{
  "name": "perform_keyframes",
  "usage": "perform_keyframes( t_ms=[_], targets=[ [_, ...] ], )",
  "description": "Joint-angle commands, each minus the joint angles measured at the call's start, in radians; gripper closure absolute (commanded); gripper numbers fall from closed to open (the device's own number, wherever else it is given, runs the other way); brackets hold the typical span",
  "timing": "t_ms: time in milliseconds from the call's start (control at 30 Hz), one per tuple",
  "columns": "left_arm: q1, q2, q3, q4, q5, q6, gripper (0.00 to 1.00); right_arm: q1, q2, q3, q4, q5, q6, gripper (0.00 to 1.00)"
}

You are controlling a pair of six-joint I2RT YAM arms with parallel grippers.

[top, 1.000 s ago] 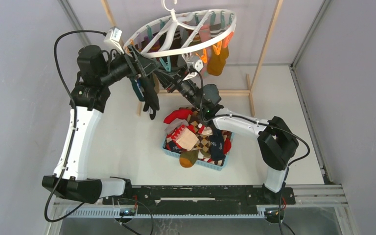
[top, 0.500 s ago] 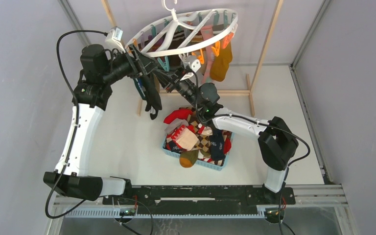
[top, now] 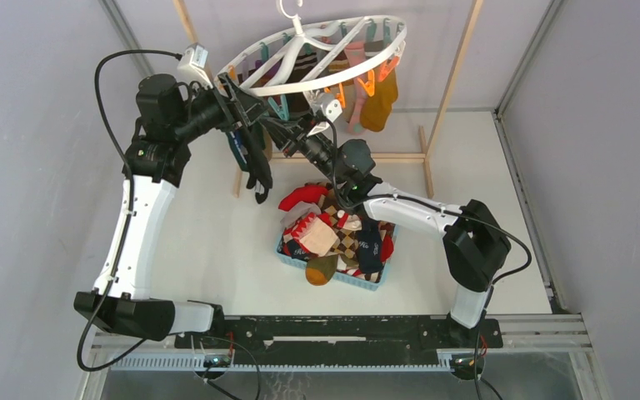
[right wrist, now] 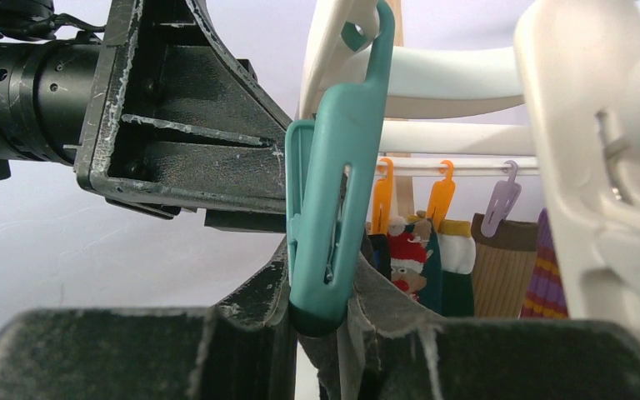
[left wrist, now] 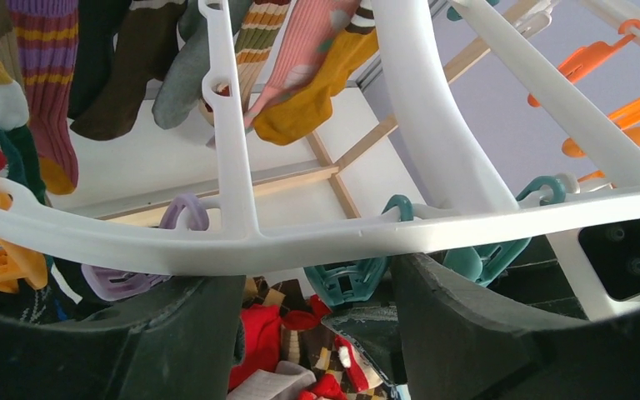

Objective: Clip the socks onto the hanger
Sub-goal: Open the clamp at the hanger.

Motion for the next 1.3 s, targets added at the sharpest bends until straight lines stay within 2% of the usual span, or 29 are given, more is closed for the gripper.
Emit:
perform_keyframes(
  t_ms=[0, 233, 400, 500, 833, 900, 967, 1067, 1133, 1267],
  targets=[
    [-0.004, 0.0, 0.086, 0.103, -0.019, -0.004, 0.32, 0.021, -0.043, 0.021, -0.037, -0.078, -0.019, 1.0],
    [-0.002, -0.004, 0.059, 0.142, 0.02, -0.041, 0.23, 0.013, -0.047, 0.015, -0.036, -0.078, -0.002, 1.0],
    [0.02, -0.01, 0.031, 0.191, 0.038, -0.125, 0.18, 0.007, -0.041, 0.013, -0.025, -0.095, -0.008, 1.0],
    [0.028, -0.012, 0.028, 0.192, 0.026, -0.135, 0.22, 0.009, -0.031, 0.016, -0.003, -0.112, -0.023, 1.0],
    [0.029, -0.029, 0.004, 0.188, -0.027, -0.142, 0.27, 0.017, -0.021, 0.016, 0.002, -0.106, -0.048, 1.0],
    [0.031, -0.033, 0.004, 0.183, -0.052, -0.145, 0.35, 0.015, -0.022, 0.016, -0.001, -0.1, -0.047, 1.0],
    [0.031, -0.037, 0.004, 0.184, -0.063, -0.143, 0.5, 0.014, -0.022, 0.016, 0.0, -0.106, -0.045, 1.0],
    [0.031, -0.031, 0.015, 0.174, -0.074, -0.141, 0.67, 0.016, -0.02, 0.017, 0.006, -0.107, -0.043, 1.0],
    [0.031, -0.028, 0.016, 0.174, -0.068, -0.143, 0.72, 0.015, -0.019, 0.016, 0.009, -0.111, -0.039, 1.0],
    [0.031, -0.023, 0.02, 0.172, -0.054, -0.137, 0.71, 0.013, -0.02, 0.016, 0.005, -0.123, -0.033, 1.0]
  ],
)
